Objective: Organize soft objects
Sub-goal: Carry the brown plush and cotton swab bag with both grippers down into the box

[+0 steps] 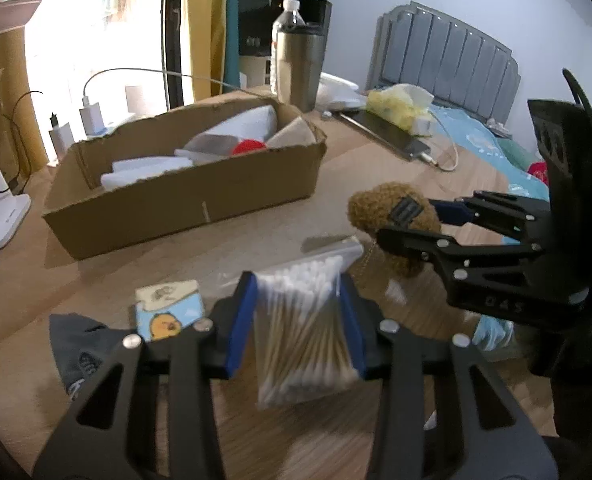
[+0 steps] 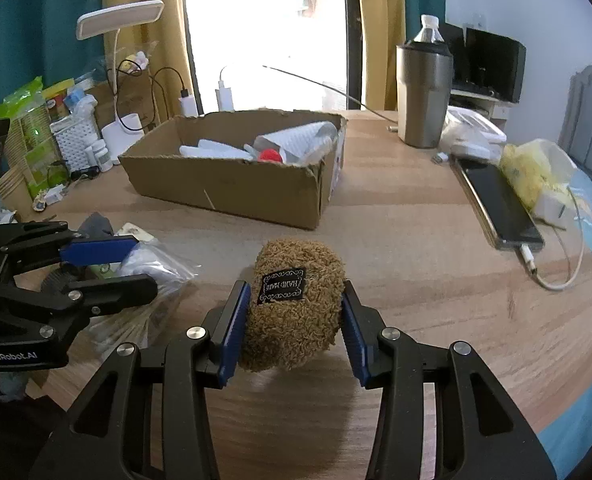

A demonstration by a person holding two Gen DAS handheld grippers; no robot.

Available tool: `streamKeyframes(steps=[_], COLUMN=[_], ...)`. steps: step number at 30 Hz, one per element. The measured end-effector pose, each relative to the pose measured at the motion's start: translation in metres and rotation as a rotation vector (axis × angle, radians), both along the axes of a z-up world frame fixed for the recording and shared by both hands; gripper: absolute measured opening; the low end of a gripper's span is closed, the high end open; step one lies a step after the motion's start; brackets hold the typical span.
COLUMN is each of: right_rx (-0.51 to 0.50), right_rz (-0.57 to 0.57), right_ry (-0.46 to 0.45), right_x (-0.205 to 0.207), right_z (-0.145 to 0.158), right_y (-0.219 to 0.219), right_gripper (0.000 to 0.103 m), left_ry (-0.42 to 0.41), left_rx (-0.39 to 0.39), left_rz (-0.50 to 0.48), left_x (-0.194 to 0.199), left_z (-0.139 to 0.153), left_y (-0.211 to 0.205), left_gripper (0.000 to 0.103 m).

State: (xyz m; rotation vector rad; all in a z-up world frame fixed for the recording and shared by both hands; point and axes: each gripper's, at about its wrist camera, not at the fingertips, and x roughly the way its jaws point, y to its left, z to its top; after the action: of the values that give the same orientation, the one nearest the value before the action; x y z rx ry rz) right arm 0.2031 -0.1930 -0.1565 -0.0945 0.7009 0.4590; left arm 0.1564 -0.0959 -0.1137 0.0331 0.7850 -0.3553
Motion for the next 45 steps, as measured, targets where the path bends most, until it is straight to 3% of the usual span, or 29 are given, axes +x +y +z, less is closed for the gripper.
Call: streamKeyframes(steps=[19,45], right_rx=[-0.031,-0.054], right_rz=[0.024,0.072], right_ry=[-0.068,-0.136], right_x=[0.001,0.025], right_z=[0.035,0.074], right_y=[0.027,0.068], right_gripper=[0.047,0.047], left_ry=[-0.086,-0.176], left_rx=[-0.059,-0.076], left_rz=[0.069,0.151], left_x=[-0.006,0.009], left_z=[0.034,0.072], left_y=[0.046,0.103], left_gripper=[0.042,0.042])
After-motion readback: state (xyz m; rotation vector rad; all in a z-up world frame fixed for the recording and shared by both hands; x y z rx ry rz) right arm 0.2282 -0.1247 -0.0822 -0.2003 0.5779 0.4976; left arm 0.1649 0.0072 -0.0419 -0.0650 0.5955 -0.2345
